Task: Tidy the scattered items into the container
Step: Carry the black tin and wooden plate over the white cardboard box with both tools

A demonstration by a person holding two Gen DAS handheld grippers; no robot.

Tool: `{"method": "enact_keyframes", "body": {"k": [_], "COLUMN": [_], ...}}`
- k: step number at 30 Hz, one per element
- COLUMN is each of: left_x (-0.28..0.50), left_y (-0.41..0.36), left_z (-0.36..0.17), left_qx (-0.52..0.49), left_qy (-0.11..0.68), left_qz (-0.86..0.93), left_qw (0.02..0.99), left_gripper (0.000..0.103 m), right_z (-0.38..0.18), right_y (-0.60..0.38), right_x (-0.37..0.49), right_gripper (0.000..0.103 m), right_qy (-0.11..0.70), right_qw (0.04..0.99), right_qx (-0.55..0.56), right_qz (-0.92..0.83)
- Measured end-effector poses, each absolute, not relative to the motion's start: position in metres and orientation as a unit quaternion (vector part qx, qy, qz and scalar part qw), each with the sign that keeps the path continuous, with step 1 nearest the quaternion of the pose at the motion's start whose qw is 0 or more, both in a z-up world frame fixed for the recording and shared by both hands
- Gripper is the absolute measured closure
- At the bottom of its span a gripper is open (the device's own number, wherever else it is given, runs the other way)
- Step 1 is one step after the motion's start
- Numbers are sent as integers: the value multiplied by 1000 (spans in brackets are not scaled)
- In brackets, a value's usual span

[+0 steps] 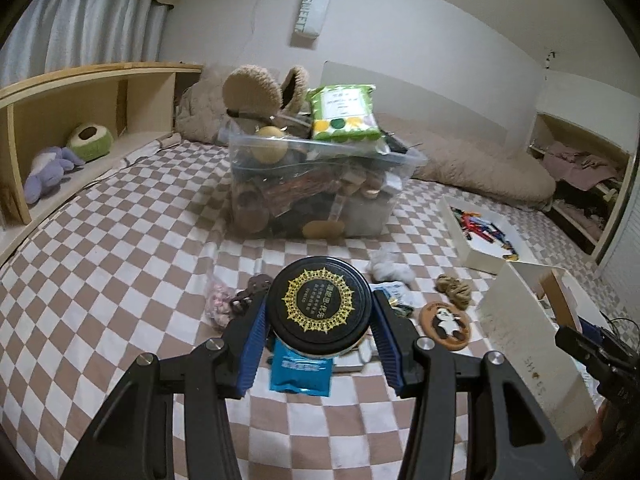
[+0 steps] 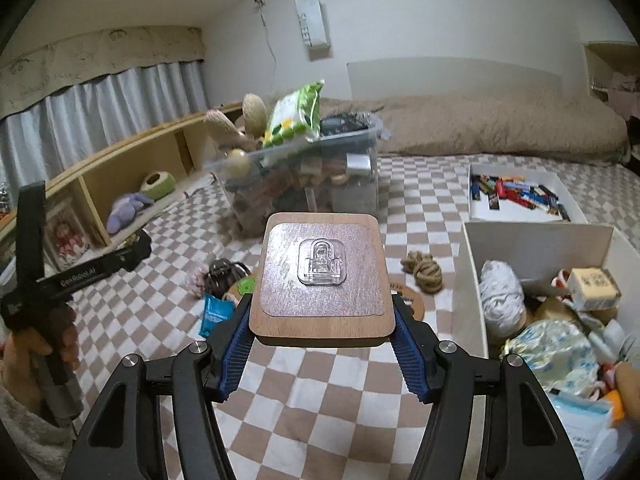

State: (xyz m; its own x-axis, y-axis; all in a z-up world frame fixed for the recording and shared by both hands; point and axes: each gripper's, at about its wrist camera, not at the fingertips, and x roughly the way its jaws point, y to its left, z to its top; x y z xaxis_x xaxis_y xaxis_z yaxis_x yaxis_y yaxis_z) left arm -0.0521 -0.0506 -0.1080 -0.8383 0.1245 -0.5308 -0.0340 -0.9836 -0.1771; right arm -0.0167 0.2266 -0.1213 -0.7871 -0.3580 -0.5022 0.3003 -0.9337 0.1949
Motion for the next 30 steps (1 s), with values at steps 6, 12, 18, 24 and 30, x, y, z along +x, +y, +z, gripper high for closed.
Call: {"method": "enact_keyframes", "body": {"k": [6,12,18,24,30], "left_x": [-45,-37,-37,-42,-39], "left_y": [-33,-14,0,20,56], "left_z": [-99,-92,-87,-77,-62], "left_qx": [-266,-256,-249,-238,-217], "left_qy": [-67,-49,-48,-44,-41], "left_qz": [960,962,963,966,967], "left_qw": [59,79,89,96,127], "left_gripper": [53,53,53,53,53], "right_z": [-107,-100,-94,-82,-75], "right_y": [233,240,249,275,313], "right_x": [-7,-3,0,5,11], "right_gripper": [38,38,38,38,38], "right_qy": [-54,-54,-59,-75,-89], "right_qw": [176,175,166,147,110], "right_qx": [261,257,253,236,226], "right_qz": [-948,-949,-951,-958,-964]}}
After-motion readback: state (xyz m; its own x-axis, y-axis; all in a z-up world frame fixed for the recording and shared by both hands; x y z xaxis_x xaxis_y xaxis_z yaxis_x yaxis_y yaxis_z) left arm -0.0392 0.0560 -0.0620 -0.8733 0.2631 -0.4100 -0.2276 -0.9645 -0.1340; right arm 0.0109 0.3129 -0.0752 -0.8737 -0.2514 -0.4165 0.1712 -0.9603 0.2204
